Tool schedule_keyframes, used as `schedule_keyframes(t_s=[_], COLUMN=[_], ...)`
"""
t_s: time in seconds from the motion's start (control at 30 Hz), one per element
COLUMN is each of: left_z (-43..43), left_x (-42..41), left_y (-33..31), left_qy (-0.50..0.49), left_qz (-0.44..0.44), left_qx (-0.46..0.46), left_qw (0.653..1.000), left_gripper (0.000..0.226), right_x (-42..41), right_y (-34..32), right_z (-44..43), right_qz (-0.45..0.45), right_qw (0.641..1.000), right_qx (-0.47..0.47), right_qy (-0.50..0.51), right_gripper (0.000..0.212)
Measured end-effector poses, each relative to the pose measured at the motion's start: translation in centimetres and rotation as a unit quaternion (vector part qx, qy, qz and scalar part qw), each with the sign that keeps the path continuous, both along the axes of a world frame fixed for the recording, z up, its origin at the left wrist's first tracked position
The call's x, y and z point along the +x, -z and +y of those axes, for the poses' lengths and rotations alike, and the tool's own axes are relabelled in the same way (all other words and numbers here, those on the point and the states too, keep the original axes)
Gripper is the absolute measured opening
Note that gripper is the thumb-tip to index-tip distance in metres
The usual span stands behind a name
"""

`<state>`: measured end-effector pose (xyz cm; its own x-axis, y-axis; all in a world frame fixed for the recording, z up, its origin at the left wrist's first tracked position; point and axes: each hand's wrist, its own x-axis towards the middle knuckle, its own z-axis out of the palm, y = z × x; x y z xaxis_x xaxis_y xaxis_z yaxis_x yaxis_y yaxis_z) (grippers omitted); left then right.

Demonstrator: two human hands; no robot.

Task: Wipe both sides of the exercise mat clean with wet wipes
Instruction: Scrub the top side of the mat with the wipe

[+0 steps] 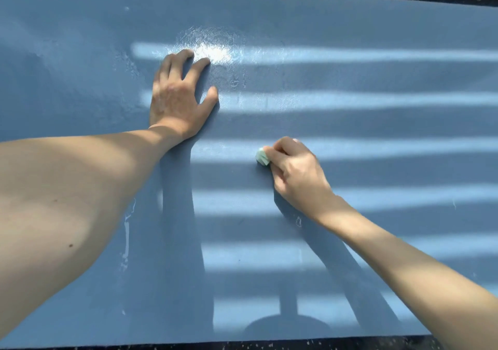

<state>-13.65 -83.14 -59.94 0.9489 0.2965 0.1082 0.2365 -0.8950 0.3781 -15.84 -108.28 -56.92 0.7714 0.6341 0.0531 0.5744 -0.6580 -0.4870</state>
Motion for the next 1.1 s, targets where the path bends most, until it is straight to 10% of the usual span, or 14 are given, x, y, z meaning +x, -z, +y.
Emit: schedule_keyframes(t_s=[0.17,0.7,0.87,1.1], left_z=[0.1,-0.7,-4.3,-8.7], left_x=[0.1,-0.7,-9.7,-23.5], left_y=[0.1,-0.6,-0.3,-0.6], left_qy=[0.002,0.03,0.136,0.241], left_qz=[0.008,0.128,0.148,0.141], left_qx=[0.006,0.067,0.108,0.14], left_qw=[1.0,0.989,0.974,0.95], left_gripper=[0.056,0.058,0.07,0.063], right_x=[-6.9,-8.3,-14.3,-12.4], right_y=[-0.7,0.0,-0.6,-0.1], right_z=[-4.1,-3.5,-6.6,-4.6], right_qz=[0.059,0.04,0.101,0.07], right_qw=[0.991,0.998,0.984,0.997], right_qx=[-0.009,-0.013,-0.034,-0.005], right_qy=[-0.117,-0.045,-0.143,-0.028], right_gripper=[0.023,0.021,0.022,0.03])
